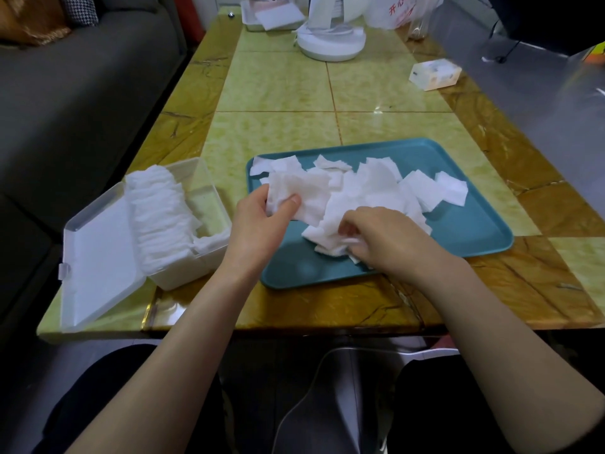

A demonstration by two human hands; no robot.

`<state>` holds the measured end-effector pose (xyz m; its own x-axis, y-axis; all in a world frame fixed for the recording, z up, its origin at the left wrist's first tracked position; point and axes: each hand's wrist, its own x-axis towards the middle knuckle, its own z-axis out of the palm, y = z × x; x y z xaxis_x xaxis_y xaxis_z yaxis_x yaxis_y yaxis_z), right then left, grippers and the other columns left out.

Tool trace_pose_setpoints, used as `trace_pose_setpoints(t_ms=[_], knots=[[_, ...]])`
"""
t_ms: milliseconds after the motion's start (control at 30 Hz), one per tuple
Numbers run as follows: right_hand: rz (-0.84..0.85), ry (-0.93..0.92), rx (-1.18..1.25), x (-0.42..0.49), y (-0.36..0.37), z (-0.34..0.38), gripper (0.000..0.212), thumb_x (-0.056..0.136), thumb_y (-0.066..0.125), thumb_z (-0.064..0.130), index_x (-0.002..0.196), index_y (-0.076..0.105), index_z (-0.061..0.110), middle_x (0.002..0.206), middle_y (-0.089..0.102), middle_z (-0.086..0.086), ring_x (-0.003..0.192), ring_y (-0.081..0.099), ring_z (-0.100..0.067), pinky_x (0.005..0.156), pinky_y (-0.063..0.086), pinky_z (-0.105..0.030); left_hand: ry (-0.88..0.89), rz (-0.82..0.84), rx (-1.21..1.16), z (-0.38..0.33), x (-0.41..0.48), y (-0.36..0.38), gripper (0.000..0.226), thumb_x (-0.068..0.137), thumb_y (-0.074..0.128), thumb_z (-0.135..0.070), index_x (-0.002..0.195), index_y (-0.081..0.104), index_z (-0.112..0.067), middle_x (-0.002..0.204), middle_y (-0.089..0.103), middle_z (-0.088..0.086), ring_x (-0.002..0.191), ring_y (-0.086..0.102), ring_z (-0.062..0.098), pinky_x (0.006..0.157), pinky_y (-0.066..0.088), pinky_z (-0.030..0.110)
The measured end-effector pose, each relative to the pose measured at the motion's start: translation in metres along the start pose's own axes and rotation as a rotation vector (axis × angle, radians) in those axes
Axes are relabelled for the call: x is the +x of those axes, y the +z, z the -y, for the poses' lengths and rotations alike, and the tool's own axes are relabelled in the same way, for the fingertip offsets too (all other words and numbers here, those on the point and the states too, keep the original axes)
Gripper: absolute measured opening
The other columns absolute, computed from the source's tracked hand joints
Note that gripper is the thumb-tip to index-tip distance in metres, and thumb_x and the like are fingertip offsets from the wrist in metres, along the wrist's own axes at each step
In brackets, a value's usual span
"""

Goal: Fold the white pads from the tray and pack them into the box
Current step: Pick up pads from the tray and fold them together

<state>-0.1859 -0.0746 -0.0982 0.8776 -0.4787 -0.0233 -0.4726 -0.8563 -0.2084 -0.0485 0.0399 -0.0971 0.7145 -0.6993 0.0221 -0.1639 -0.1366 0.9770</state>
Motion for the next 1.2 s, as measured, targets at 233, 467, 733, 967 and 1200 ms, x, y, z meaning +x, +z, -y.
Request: trace_pose_setpoints(t_ms=[233,467,733,967,1200], knots=[[-0.081,0.082,0.205,0.001,-0.009,0.002,0.011,0.086,0.065,0.029,0.087,0.061,0.019,0.092,0.065,0.0,0.09,0.058,-0.018,0.076,0.044,-0.03,-0.01,0.002,0.013,0.0,-0.001,0.0,0.01,0.092,0.059,-0.017,0.092,0.063,-0.026,0.091,0.069,-0.002,0.087,0.063,0.011,0.088,0.054,0.043],[-0.149,0.066,0.256,-0.001,-0.011,0.002,0.014,0.084,0.065,0.034,0.077,0.056,0.027,0.082,0.055,0.013,0.085,0.053,-0.01,0.072,0.04,-0.027,-0.012,0.006,0.026,0.0,0.0,0.002,0.01,0.092,0.059,-0.018,0.093,0.061,-0.028,0.092,0.068,-0.005,0.087,0.063,0.009,0.089,0.053,0.041],[-0.481,0.071,0.66,0.001,-0.015,0.009,0.01,0.089,0.062,0.023,0.083,0.056,0.017,0.075,0.058,0.014,0.075,0.056,-0.001,0.069,0.04,-0.007,-0.025,0.004,0.049,-0.001,-0.001,0.0,0.01,0.092,0.059,-0.018,0.089,0.062,-0.028,0.094,0.069,0.003,0.085,0.062,0.012,0.085,0.052,0.04],[-0.391,0.142,1.169,0.005,-0.02,0.02,0.011,0.091,0.058,0.014,0.086,0.054,0.024,0.076,0.064,0.009,0.072,0.059,-0.001,0.065,0.044,-0.015,-0.021,0.081,0.087,0.003,-0.003,0.007,0.007,0.091,0.059,-0.02,0.089,0.065,-0.023,0.093,0.07,0.006,0.084,0.061,0.015,0.084,0.051,0.045],[-0.351,0.217,1.052,0.008,-0.011,0.018,0.015,0.093,0.056,0.015,0.106,0.052,0.021,0.1,0.063,0.002,0.087,0.06,-0.007,0.077,0.049,-0.018,-0.036,0.127,0.015,0.001,-0.007,0.013,0.008,0.092,0.059,-0.026,0.09,0.066,-0.03,0.093,0.072,-0.004,0.094,0.066,0.017,0.089,0.053,0.043]])
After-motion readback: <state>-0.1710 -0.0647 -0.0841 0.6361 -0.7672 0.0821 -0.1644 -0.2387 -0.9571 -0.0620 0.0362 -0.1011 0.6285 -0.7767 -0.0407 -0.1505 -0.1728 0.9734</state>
